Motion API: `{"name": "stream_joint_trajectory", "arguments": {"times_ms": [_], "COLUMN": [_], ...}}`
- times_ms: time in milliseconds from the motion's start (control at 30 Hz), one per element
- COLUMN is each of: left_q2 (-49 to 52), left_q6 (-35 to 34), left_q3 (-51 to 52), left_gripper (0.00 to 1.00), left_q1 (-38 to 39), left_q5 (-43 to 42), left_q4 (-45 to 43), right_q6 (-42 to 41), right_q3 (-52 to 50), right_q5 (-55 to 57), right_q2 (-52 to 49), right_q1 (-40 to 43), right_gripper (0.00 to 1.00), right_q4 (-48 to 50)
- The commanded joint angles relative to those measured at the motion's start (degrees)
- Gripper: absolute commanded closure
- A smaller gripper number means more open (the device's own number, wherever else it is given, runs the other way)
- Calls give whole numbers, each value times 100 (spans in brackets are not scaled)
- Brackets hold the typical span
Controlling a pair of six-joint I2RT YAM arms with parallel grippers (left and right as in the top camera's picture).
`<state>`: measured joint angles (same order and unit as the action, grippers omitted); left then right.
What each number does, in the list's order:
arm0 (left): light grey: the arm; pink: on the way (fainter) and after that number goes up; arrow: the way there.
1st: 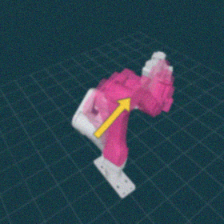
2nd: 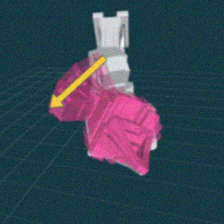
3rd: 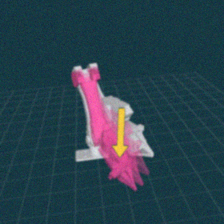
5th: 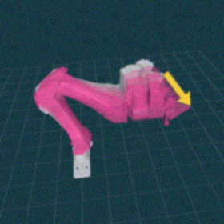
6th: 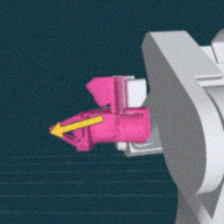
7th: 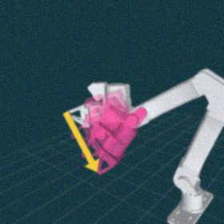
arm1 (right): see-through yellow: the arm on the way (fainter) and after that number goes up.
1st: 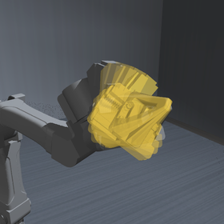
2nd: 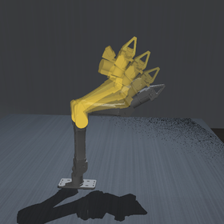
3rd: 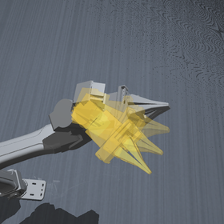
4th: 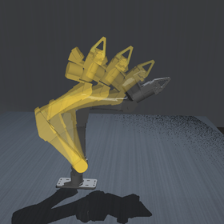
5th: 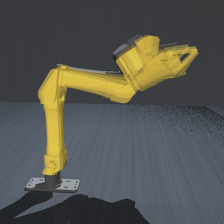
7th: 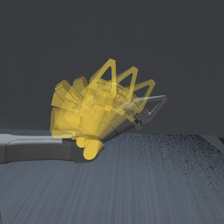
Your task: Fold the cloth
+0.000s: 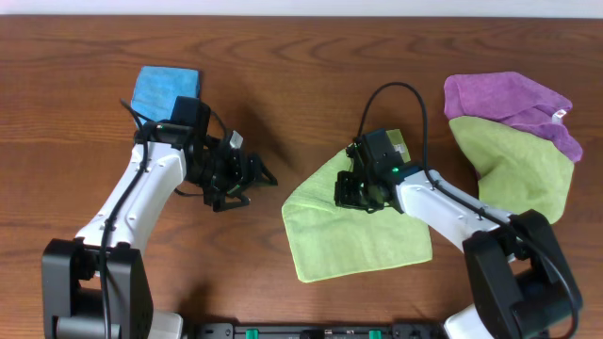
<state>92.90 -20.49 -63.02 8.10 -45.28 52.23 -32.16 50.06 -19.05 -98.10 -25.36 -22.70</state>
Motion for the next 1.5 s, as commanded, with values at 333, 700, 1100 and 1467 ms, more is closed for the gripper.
{"name": "stream_joint_trajectory", "arguments": {"times_ms": [333, 700, 1100, 1467], "left_q2": [31, 31, 31, 31], "left_q6": [216, 275, 275, 275], "left_q3": [9, 9, 9, 9], "left_gripper": [20, 20, 20, 20], "left_q1": [-2, -2, -2, -2], "left_q5": [-85, -83, -83, -83], "left_q4": [68, 129, 129, 127], "right_q6": [2, -170, -319, -407], "right_q3": [-20, -20, -72, -72], "right_q5": [61, 671, 767, 769], "right_q2": [-35, 610, 247, 59], "right_q1": [-295, -269, -291, -291], "right_gripper": [98, 49, 62, 70], "right_q4": [566, -170, -321, -146]}}
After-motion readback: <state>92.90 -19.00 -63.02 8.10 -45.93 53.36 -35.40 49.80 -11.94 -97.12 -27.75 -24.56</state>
